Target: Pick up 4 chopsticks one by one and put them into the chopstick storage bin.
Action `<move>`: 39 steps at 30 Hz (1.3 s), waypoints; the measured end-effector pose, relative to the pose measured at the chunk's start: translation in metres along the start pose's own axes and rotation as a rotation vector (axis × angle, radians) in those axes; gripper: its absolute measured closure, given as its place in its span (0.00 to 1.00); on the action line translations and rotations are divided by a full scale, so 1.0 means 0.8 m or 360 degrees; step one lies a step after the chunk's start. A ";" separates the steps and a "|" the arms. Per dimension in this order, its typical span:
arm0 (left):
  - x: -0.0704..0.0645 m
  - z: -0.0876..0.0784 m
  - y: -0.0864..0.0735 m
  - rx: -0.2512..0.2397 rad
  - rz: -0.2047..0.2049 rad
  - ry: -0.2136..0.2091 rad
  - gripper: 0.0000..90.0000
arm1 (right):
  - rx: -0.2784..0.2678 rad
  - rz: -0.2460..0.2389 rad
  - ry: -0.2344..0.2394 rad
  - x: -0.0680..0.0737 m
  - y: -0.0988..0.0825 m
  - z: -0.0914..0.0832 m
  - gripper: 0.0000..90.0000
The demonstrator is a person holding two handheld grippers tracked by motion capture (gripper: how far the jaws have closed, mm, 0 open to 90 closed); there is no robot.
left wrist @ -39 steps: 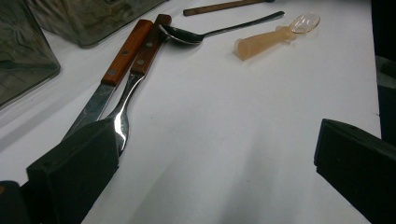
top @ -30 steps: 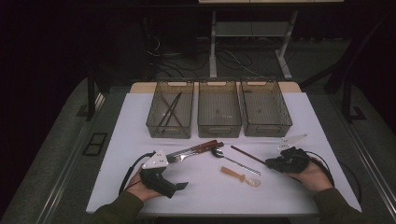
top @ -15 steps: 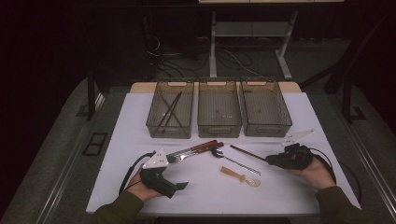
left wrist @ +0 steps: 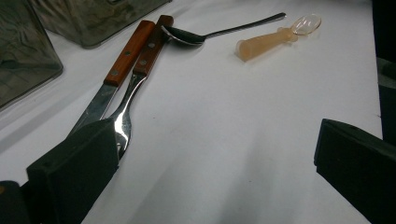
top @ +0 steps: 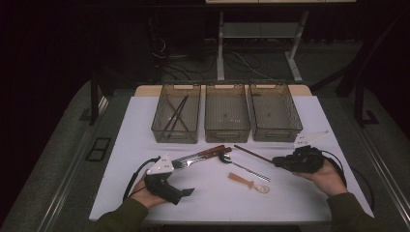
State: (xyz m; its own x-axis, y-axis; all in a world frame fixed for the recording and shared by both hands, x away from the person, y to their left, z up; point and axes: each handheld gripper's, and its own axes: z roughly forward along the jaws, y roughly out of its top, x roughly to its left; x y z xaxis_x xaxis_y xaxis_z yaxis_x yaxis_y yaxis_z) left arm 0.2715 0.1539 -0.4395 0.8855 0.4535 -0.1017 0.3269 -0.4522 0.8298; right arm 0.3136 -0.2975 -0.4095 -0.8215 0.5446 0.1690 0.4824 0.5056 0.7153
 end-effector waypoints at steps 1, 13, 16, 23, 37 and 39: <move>0.000 0.000 0.000 0.0000 -0.0002 -0.0002 0.00 | -0.0009 -0.0004 0.0005 0.001 0.002 0.000 0.95; -0.001 0.003 0.000 -0.0003 -0.0025 0.0006 0.00 | -0.0078 -0.0023 -0.0011 0.010 0.029 0.005 0.95; -0.001 0.003 0.000 -0.0001 -0.0029 0.0007 0.00 | -0.0097 -0.0025 -0.0021 0.013 0.038 0.007 0.95; -0.001 0.004 0.000 0.0011 -0.0028 0.0010 0.00 | -0.0105 -0.0031 -0.0042 0.017 0.060 0.016 0.95; -0.001 0.003 0.000 -0.0001 -0.0035 0.0016 0.00 | -0.0128 0.0043 -0.0112 0.016 0.107 0.037 0.95; -0.001 0.003 0.000 0.0004 -0.0031 0.0018 0.00 | -0.0117 0.0048 -0.0124 0.015 0.115 0.044 0.95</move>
State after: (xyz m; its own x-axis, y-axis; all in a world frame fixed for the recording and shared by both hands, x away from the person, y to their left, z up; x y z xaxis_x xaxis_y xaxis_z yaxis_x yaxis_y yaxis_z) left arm 0.2717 0.1522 -0.4409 0.8752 0.4708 -0.1116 0.3449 -0.4453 0.8263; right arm 0.3585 -0.2210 -0.3657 -0.7792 0.6109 0.1402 0.4807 0.4390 0.7591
